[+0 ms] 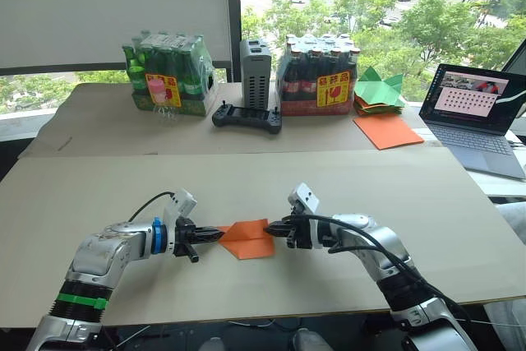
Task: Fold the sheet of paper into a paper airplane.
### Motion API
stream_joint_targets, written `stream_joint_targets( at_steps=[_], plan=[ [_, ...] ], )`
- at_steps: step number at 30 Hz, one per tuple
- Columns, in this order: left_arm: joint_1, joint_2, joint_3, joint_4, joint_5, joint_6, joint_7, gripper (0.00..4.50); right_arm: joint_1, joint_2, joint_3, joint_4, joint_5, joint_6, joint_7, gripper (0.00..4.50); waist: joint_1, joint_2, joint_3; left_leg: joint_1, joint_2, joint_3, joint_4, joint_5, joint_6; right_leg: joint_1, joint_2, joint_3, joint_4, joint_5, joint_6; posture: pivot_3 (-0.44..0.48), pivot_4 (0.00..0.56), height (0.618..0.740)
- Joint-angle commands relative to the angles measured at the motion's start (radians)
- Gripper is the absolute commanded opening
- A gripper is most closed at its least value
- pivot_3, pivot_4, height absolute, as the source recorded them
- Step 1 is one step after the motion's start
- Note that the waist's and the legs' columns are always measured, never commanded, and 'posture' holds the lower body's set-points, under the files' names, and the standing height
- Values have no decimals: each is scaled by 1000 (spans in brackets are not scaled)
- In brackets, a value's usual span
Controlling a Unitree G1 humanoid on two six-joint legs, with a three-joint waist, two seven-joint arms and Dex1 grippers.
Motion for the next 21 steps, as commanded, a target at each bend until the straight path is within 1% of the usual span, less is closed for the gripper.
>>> stream_joint_targets(
  at_steps=[1, 7, 14, 18, 21],
  plan=[
    [29, 1, 4, -19, -2, 19, 17, 0, 8, -6, 3, -3, -16, -13, -14, 13, 0, 0, 0, 0, 0, 0, 0, 0, 0, 0, 0, 0, 0, 0, 0, 0, 150, 740],
    [54, 4, 27, -55, -20, 41, 38, 0, 31, -8, 1, -2, -40, -2, -62, 13, 1, 0, 0, 0, 0, 0, 0, 0, 0, 1, 0, 0, 0, 0, 0, 0, 150, 740],
    [64, -3, 70, -77, -53, 69, 73, 0, 46, -11, 35, 7, -73, 12, -107, 13, 0, 0, 0, 2, 0, 0, 0, 0, 0, 1, 0, 0, 0, 0, 0, 0, 150, 740],
    [51, -20, 112, -117, -95, 102, 104, 0, 54, -13, 52, 11, -86, 11, -116, 13, -1, 0, -1, 3, 0, 0, 0, 0, 0, 3, 0, 0, 1, 0, 0, 0, 150, 740],
    [29, -43, 149, -190, -158, 149, 134, 0, 57, -21, 74, 14, -98, 0, -110, 13, -1, 0, -1, 3, 0, 0, 0, 0, 0, 3, 0, 0, 1, 0, 0, 0, 150, 740]
  ],
)
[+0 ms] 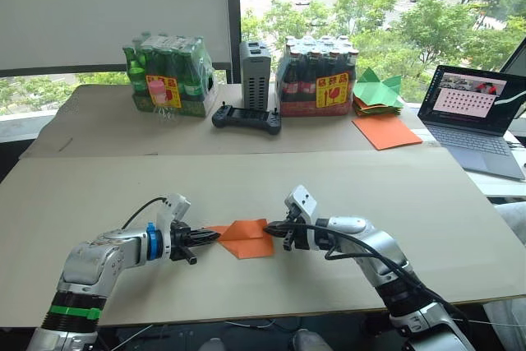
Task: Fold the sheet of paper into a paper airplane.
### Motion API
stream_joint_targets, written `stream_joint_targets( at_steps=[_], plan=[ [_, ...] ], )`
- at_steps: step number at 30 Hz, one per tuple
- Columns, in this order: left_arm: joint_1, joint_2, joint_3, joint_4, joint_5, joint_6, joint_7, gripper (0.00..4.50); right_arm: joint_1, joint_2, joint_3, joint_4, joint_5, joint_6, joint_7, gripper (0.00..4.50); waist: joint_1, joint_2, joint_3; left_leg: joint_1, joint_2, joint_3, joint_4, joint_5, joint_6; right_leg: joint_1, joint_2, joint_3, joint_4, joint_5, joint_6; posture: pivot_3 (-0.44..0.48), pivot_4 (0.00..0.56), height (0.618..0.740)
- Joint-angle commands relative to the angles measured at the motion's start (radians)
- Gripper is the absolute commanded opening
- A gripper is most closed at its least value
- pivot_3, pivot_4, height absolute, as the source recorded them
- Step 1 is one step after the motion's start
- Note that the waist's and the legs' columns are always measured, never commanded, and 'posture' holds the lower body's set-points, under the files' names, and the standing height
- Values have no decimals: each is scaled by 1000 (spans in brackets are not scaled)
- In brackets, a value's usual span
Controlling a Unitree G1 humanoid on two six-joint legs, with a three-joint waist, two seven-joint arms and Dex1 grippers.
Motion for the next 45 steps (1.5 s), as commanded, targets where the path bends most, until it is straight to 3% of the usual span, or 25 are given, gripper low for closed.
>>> stream_joint_targets(
  at_steps=[1, 10, 18, 27, 37, 45],
  plan=[
    [-35, -18, 56, -107, -82, 46, 30, 0, 30, -23, 41, 52, -65, 7, -30, 13, 0, 0, 0, 0, 0, 0, 0, 0, 0, 0, 0, 0, 0, 0, 0, 0, 150, 740],
    [-35, -15, 12, -208, -111, 56, 47, 0, 32, -11, 34, 32, -45, 16, -26, 13, -2, 0, 0, 1, 0, 0, 0, 0, 0, 2, 0, 0, -1, 0, 0, 0, 150, 740],
    [-24, -1, -132, -79, 55, -105, 29, 0, 25, -5, 31, 30, -45, 19, -34, 13, -2, 0, 0, 2, 0, 0, 0, 0, 0, 2, 0, 0, -1, 0, 0, 0, 150, 740],
    [-53, -27, -151, -8, 84, -136, 6, 0, 36, -11, 24, 7, -39, 29, -42, 13, -4, 0, 0, 1, 0, 0, 0, 0, 0, 2, 1, 0, -1, 0, 0, 0, 150, 740],
    [8, -11, -167, 10, 118, -156, -15, 0, 57, -25, 26, -25, -50, 1, -47, 13, -1, 0, 0, 1, 0, 0, 0, 0, 0, 2, 0, 0, -1, 0, 0, 0, 150, 740],
    [31, -20, -159, 55, 132, -173, -9, 0, 69, 38, -98, -82, 38, -39, -76, 2703, 2, 0, -1, 3, 0, 0, 0, 0, 0, 4, 0, 0, -2, 0, 0, 0, 150, 740]
  ],
)
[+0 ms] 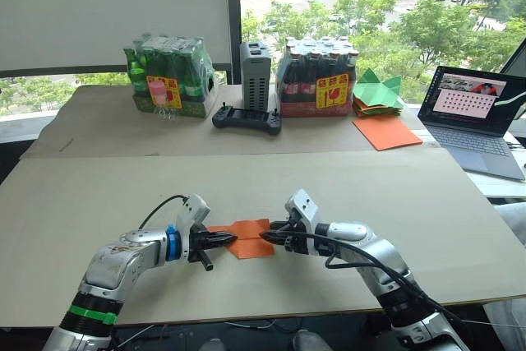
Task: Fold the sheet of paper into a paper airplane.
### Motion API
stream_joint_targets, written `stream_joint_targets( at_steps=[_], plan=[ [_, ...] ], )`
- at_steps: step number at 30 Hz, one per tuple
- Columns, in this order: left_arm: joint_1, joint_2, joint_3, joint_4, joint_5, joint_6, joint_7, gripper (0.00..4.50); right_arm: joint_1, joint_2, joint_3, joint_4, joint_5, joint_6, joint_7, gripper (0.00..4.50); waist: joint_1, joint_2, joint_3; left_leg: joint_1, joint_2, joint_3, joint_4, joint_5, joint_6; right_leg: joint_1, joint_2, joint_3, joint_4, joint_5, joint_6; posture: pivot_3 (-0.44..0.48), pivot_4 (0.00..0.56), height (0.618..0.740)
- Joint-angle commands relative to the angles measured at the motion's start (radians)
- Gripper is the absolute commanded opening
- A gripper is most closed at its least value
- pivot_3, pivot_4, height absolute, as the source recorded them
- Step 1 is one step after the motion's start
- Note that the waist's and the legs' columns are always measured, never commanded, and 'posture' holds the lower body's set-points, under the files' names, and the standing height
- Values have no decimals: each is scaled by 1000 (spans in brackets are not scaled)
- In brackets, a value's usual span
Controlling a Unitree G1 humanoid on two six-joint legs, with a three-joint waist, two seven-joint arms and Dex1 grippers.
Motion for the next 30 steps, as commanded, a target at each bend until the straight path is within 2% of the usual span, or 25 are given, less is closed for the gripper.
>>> stream_joint_targets(
  at_steps=[1, 2, 3, 5, 10, 13, 14, 19, 25, 30],
  plan=[
    [28, 7, -13, 51, 35, 13, 17, 0, 12, 23, -75, -32, 47, -12, -26, 2971, 0, 0, 0, 0, 0, 0, 0, 0, 0, 0, 0, 0, 0, 0, 0, 0, 150, 740],
    [26, 6, -11, 59, 35, 13, 19, 0, 17, 32, -91, -53, 66, -21, -19, 3297, 0, 0, 0, 0, 0, 0, 0, 0, 0, 0, 0, 0, 0, 0, 0, 0, 150, 740],
    [25, 6, -9, 64, 36, 12, 19, 0, 21, 38, -101, -67, 78, -27, -15, 3297, 0, 0, 0, 0, 0, 0, 0, 0, 0, 0, 0, 0, -1, 0, 0, 0, 150, 740],
    [18, 3, -3, 84, 37, 10, 22, 0, 37, 46, -113, -107, 95, -62, -2, 2954, 0, 1, 0, 0, 0, 0, -1, 0, 0, 0, 0, 0, -1, 0, 0, 0, 150, 740],
    [5, -3, 1, 114, 40, 5, 25, 0, 77, 38, -72, -174, 108, -111, 43, 1280, -1, 1, 0, 1, 0, 0, -1, 0, 0, 2, 0, 0, -1, 0, 0, 0, 150, 740],
    [-1, -7, 2, 126, 41, 2, 25, 0, 101, 33, -25, -192, 84, -135, 60, 224, -1, 1, 0, 6, 1, 0, -2, 0, 0, 7, 1, 0, -4, -4, 7, 0, 150, 740],
    [-4, -9, 2, 129, 41, 4, 26, 0, 112, 33, 2, -184, 63, -145, 55, 26, -1, 1, 0, 7, 2, 0, -2, 0, 1, 8, 1, -1, -5, -4, 7, 0, 150, 740],
    [-11, -14, -1, 131, 42, 4, 30, 0, 125, 73, 55, -135, 13, -172, 2, 26, -1, 2, 0, 7, 2, 0, -3, -1, 1, 9, 1, -1, -6, -4, 7, 0, 150, 740],
    [3, -13, -1, 109, 39, 9, 32, 0, 106, 133, 53, -82, -17, -188, -62, 26, 0, 2, 0, 7, 2, 0, -3, -1, 1, 9, 1, -1, -6, -4, 7, 0, 150, 740],
    [6, -12, 1, 108, 40, 9, 33, 0, 91, 132, 68, -51, -45, -186, -73, 26, 0, 2, 0, 7, 2, 0, -3, -1, 1, 9, 1, -1, -6, -4, 7, 0, 150, 740]
  ],
)
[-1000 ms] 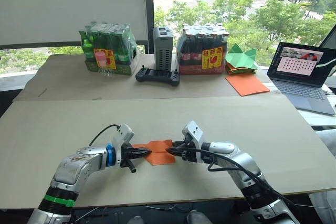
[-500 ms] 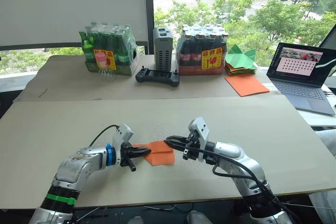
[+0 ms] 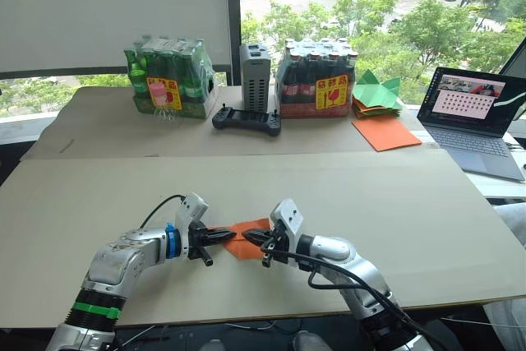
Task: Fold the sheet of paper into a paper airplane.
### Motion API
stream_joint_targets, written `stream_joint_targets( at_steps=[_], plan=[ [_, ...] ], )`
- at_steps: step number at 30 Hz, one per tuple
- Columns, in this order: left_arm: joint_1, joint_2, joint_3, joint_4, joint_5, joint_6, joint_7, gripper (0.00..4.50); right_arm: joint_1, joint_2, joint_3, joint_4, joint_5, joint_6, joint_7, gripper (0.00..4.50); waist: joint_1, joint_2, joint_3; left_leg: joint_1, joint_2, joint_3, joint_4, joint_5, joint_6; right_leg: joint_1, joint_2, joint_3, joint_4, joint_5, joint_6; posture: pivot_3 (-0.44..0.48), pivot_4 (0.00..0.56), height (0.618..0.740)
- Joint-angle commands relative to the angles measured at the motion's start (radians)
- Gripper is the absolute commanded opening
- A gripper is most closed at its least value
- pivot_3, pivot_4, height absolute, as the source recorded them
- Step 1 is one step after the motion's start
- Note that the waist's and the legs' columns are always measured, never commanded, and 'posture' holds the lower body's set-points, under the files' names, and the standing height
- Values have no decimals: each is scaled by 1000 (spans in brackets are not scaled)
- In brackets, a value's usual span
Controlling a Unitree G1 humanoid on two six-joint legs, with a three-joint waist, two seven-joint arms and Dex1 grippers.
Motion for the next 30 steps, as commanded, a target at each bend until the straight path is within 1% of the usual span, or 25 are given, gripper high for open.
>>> stream_joint_targets(
  at_steps=[1, 5, 8, 12, 16, 23, 30],
  plan=[
    [29, 8, -12, 35, 42, 25, 36, 0, -18, -10, 9, 9, -27, -8, -8, 26, 0, 0, 0, 0, 0, 0, 0, 0, 0, 0, 0, 0, 0, 0, 0, 0, 150, 740],
    [33, 12, -12, 28, 41, 27, 35, 0, -18, -24, 33, 24, -55, 9, -7, 26, -1, 0, 0, 0, 0, 0, 0, 0, 0, 0, 0, 0, 0, 0, 0, 0, 150, 740],
    [36, 14, -11, 25, 40, 28, 34, 0, -14, -26, 31, 22, -52, 36, -7, 26, -1, 0, 0, 0, 0, 0, -1, 0, 0, 0, 0, 0, 0, 0, 0, 0, 150, 740],
    [41, 15, -7, 20, 39, 29, 36, 0, -26, -25, 23, 53, -76, 59, -47, 26, -3, 0, 0, 1, 0, 0, -1, 0, 0, 0, 0, 0, 0, 0, 0, 0, 150, 740],
    [42, 12, -4, 13, 34, 34, 40, 0, -15, -50, 23, 49, -79, 56, -37, 26, -3, 0, 0, 1, 0, 0, -1, 0, 0, 0, 0, 0, 0, 0, 0, 0, 150, 740],
    [42, 6, -8, -22, 19, 56, 40, 0, 11, -100, -3, 2, -62, 96, -34, 26, 3, 0, 0, 1, 0, 0, -2, 0, 0, 1, 0, 0, -2, 0, 0, 0, 150, 740],
    [40, 8, -14, -14, 25, 54, 35, 0, 31, -143, -27, -46, -64, 128, -54, 26, 5, 0, 0, 1, 0, 0, -2, 0, 0, 1, -1, 0, -2, 0, 1, 0, 150, 740]
  ],
)
